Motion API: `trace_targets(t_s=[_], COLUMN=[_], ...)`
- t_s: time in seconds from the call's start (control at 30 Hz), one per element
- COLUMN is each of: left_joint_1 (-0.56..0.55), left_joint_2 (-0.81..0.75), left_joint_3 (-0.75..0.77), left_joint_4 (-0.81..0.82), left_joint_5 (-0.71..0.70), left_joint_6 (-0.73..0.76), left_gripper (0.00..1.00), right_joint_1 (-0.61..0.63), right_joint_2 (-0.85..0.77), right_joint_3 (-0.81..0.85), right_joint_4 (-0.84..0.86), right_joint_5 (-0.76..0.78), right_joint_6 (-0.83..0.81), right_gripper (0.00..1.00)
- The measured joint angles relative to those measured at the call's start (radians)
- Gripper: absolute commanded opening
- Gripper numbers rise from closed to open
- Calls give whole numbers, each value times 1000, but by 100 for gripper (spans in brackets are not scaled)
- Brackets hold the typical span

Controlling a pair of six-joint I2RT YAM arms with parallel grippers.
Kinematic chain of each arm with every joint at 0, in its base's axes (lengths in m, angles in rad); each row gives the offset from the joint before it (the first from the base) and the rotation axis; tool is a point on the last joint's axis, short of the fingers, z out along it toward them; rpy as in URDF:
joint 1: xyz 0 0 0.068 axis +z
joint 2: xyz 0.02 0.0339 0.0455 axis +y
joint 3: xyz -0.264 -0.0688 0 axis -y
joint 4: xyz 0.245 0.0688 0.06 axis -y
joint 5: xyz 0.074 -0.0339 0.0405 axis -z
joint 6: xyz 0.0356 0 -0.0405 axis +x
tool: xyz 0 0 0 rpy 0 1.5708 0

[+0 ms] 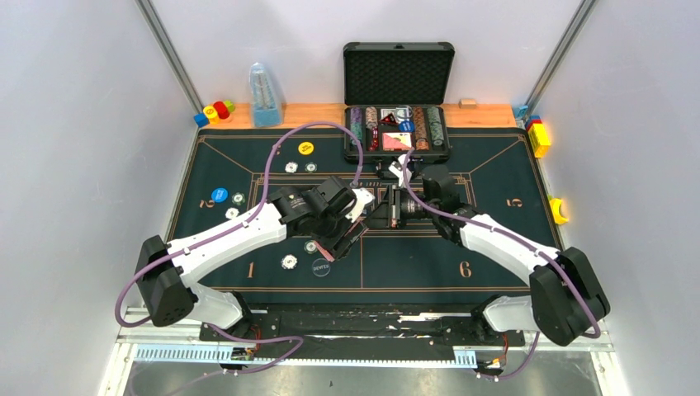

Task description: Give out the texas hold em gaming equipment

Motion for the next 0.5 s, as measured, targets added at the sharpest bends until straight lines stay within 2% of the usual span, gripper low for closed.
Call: trace_targets(t_s=[0.5], left_joint_1=[0], left_joint_2=[2], left_joint_3=[0], left_joint_4=[-34], left_joint_5=[-42], left_joint_6=[-18], left_gripper=[0], right_joint_1=[-126], right_joint_2=[-154], right_joint_3=[-52], right_joint_4=[-22], right_joint_5=[16], right_joint_6=[0], right_gripper=[0])
